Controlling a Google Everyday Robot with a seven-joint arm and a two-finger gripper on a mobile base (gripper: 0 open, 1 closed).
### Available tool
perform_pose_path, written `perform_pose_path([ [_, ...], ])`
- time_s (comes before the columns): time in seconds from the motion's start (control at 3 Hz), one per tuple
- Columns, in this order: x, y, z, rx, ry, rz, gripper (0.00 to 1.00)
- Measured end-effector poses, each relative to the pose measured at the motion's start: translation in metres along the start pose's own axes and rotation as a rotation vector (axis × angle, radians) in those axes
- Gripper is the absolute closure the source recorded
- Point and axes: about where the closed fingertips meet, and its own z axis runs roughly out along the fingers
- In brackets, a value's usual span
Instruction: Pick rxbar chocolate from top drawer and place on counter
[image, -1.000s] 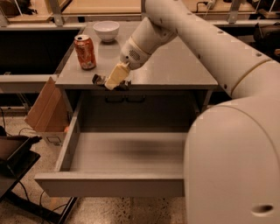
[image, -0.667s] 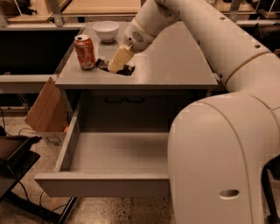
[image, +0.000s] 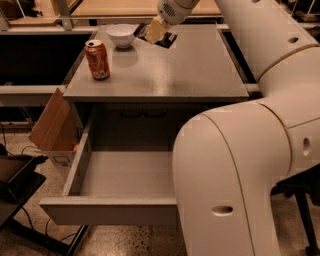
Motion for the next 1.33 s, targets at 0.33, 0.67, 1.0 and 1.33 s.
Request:
perform_pose_path([
  [0.33, 0.02, -0.046, -0.005, 0.203, 0.084, 0.05, 1.0],
  [0.67, 0.068, -0.069, 0.006, 0.285, 0.181, 0.139, 1.0],
  [1.0, 0.078, -0.07, 0.014, 0.288, 0.203, 0.155, 0.77],
  [1.33, 0.08, -0.069, 0.017, 0.285, 0.207, 0.156, 0.53],
])
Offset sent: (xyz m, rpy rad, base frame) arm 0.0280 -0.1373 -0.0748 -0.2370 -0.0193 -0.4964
